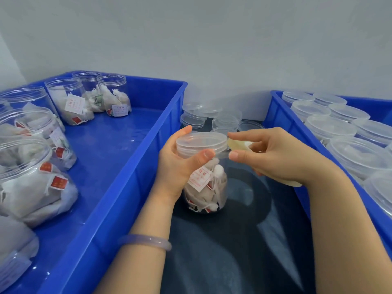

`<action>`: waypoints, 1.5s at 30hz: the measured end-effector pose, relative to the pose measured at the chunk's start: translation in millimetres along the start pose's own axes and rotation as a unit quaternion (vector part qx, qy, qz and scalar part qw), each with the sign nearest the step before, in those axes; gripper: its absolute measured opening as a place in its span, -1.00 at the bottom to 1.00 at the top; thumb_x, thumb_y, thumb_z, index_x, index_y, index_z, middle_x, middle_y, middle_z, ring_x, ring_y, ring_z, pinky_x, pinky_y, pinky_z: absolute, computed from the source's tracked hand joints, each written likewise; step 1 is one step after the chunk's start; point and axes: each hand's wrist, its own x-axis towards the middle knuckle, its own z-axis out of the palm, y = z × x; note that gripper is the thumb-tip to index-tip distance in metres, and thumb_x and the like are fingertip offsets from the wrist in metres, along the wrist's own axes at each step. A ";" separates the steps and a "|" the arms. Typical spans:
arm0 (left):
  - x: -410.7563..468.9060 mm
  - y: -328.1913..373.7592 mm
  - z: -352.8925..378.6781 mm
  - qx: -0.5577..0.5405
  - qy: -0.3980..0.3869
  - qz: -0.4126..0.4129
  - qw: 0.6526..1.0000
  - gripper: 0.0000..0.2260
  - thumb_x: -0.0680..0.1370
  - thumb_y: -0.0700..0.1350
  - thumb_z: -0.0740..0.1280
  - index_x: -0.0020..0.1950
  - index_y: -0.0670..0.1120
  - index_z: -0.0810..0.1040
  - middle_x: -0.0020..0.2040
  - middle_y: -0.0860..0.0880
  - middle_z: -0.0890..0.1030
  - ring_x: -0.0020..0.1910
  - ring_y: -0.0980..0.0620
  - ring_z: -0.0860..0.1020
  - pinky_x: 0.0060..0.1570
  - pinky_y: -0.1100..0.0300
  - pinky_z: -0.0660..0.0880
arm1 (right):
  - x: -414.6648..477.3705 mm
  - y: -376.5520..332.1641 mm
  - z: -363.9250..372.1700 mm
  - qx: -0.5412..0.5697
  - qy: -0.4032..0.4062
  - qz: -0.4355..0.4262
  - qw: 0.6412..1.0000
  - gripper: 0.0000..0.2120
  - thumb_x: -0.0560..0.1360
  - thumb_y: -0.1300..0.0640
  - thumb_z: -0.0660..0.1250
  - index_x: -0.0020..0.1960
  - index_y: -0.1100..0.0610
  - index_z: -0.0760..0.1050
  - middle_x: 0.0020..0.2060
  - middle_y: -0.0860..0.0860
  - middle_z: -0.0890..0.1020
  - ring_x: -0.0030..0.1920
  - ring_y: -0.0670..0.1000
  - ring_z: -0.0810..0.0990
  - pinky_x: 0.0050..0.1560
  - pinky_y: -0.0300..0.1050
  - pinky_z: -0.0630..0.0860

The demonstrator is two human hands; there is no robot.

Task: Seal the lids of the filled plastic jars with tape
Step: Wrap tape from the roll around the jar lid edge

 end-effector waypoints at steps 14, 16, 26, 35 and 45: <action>-2.5 3.0 -1.8 -0.006 -0.148 -0.050 0.988 0.01 -0.05 0.27 0.62 0.27 -0.15 0.42 0.06 -0.05 0.62 0.06 0.03 0.60 -0.01 0.24 0.52 | 4.3 17.4 5.1 0.126 -0.081 0.026 0.988 -0.34 0.15 -0.27 0.54 0.22 -0.35 0.46 -0.28 -0.05 0.55 -0.41 -0.10 0.47 -0.34 -0.29 0.46; -2.2 5.8 -0.2 0.032 -0.133 -0.037 0.990 0.01 -0.05 0.35 0.57 0.29 -0.07 0.43 0.14 -0.02 0.60 0.13 0.07 0.58 0.04 0.25 0.52 | 5.3 19.8 5.7 0.129 -0.084 0.022 0.988 -0.45 0.24 -0.26 0.51 0.20 -0.32 0.49 -0.32 -0.05 0.58 -0.42 -0.07 0.46 -0.34 -0.25 0.46; -5.2 6.3 7.4 0.139 0.017 0.011 0.990 -0.17 0.09 0.12 0.56 0.32 0.06 0.38 0.18 0.10 0.53 0.10 0.23 0.55 -0.02 0.36 0.53 | 9.3 7.3 12.2 0.017 -0.071 0.011 0.997 -0.34 0.31 -0.22 0.40 0.39 -0.28 0.30 -0.09 -0.19 0.57 -0.31 -0.22 0.57 -0.12 -0.23 0.55; -4.6 7.4 -1.0 0.027 -0.034 -0.020 0.999 -0.26 0.07 0.06 0.54 0.23 -0.01 0.47 0.07 -0.02 0.62 0.05 -0.01 0.63 -0.04 0.05 0.60 | 0.2 2.3 -3.6 -0.011 -0.012 0.029 0.999 -0.39 0.13 -0.35 0.36 0.18 -0.29 0.52 -0.27 -0.03 0.63 -0.49 -0.17 0.47 -0.24 -0.26 0.41; -5.2 11.3 -3.7 0.010 -0.143 -0.031 0.989 -0.01 -0.05 0.29 0.61 0.30 -0.01 0.41 0.14 -0.04 0.58 0.05 0.09 0.62 -0.13 0.28 0.55 | 7.0 13.3 11.1 0.109 -0.097 0.039 0.988 -0.16 0.09 -0.33 0.40 0.37 -0.28 0.36 -0.21 0.05 0.42 -0.45 -0.10 0.41 -0.32 -0.22 0.42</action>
